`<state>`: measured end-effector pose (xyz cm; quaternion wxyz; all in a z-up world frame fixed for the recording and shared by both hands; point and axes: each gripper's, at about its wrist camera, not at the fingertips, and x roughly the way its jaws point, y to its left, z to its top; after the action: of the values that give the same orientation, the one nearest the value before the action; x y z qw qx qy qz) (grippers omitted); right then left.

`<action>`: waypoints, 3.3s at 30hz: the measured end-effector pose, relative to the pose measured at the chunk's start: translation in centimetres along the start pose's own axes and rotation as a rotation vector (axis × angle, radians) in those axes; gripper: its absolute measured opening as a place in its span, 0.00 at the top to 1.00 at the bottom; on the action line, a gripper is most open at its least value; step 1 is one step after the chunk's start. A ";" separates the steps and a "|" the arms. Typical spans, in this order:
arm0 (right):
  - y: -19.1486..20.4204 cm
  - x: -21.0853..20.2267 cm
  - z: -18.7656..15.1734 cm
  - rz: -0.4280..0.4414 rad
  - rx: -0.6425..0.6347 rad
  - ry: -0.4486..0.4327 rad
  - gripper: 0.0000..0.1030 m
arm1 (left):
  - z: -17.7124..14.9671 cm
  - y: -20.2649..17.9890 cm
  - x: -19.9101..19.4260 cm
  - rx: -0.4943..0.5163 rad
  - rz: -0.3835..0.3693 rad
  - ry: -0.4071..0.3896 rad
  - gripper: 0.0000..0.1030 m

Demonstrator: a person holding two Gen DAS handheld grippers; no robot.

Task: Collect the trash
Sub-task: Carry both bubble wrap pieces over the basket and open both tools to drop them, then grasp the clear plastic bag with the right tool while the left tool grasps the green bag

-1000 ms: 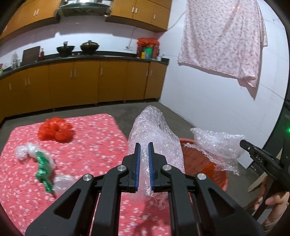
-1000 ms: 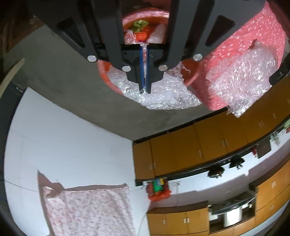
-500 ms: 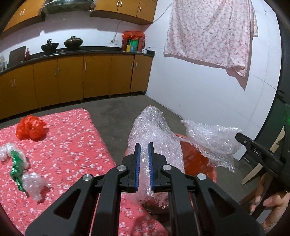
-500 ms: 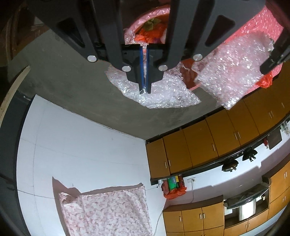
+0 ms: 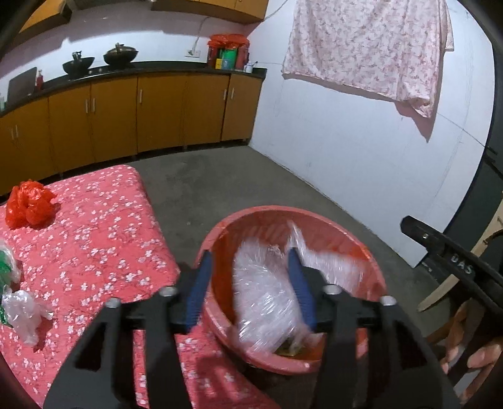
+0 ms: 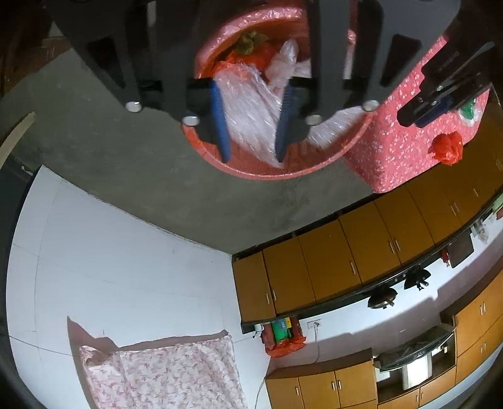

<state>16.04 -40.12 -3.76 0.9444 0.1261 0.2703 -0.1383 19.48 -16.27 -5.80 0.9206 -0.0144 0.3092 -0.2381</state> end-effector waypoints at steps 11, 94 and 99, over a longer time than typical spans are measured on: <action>1.3 -1.4 -0.7 -0.054 -0.073 -0.058 0.31 | -0.5 4.3 -2.9 -0.066 0.110 -0.040 0.42; 27.4 6.7 -9.6 0.262 -0.399 0.260 0.65 | -5.3 27.1 -5.1 -0.317 0.433 0.138 0.60; 27.7 6.9 -9.9 0.275 -0.405 0.282 0.64 | -5.4 27.1 -6.0 -0.309 0.435 0.127 0.61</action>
<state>26.08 -12.64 -11.18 0.9133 -0.0115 0.4016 0.0667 23.82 11.14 -11.51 0.9158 -0.0730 0.3946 0.0149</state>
